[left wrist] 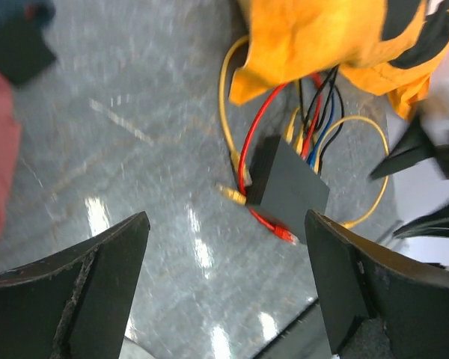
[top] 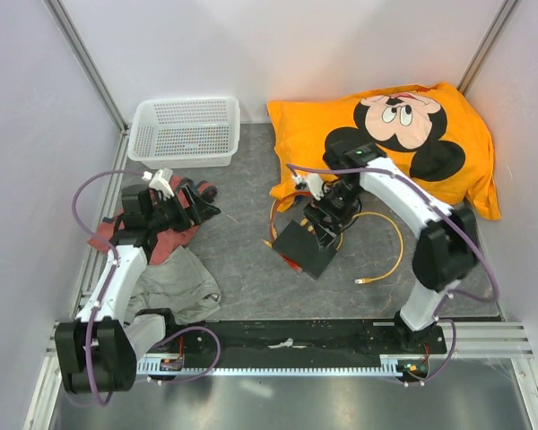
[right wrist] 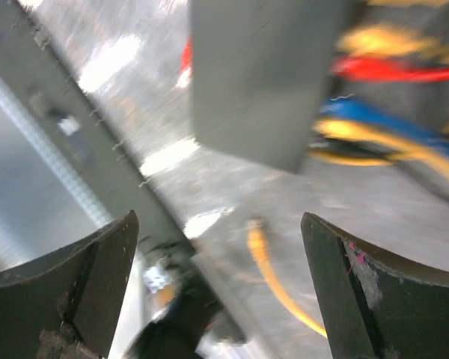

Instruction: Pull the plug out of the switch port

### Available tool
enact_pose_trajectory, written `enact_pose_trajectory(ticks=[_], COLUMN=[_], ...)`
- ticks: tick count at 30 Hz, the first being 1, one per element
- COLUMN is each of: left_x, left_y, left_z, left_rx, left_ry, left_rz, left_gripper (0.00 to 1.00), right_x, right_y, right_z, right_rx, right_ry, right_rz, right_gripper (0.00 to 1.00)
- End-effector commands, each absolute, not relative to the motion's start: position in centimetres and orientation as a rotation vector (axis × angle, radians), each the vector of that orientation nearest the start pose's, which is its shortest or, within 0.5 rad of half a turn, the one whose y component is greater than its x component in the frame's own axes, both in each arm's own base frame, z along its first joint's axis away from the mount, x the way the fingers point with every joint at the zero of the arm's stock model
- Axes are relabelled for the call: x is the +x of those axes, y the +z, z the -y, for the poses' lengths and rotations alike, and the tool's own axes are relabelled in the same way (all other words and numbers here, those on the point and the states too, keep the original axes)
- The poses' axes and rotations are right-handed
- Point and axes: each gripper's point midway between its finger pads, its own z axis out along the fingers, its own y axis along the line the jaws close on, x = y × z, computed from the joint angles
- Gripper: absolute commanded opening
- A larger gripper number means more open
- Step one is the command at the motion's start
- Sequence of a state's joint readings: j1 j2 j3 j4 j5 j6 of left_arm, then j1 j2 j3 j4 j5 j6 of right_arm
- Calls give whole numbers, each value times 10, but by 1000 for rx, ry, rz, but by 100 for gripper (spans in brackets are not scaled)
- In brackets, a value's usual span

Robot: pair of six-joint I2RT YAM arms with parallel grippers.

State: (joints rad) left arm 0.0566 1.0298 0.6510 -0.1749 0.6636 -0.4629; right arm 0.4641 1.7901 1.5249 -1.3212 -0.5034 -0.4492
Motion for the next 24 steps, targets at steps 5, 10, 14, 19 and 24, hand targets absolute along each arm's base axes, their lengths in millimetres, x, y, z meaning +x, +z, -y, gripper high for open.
enact_pose_trajectory(ticks=[5, 10, 14, 19, 24], left_x=[281, 252, 243, 285, 344], left_y=[149, 127, 106, 124, 135], left_z=[171, 225, 245, 276, 295], left_rx=[72, 367, 479, 555, 533], left_ry=[-1042, -1116, -1100, -1031, -888], left_rz=[-2250, -2328, -2353, -2263, -2254], left_gripper=[71, 2, 2, 6, 6], right_x=[305, 329, 338, 285, 254], right_y=[174, 161, 161, 144, 98], right_z=[-183, -179, -183, -172, -167], right_rx=[-1102, -935, -799, -649, -581], right_ry=[322, 228, 277, 394, 450], right_rz=[-2335, -2245, -2300, -2436, -2582], right_gripper=[96, 90, 82, 58, 40])
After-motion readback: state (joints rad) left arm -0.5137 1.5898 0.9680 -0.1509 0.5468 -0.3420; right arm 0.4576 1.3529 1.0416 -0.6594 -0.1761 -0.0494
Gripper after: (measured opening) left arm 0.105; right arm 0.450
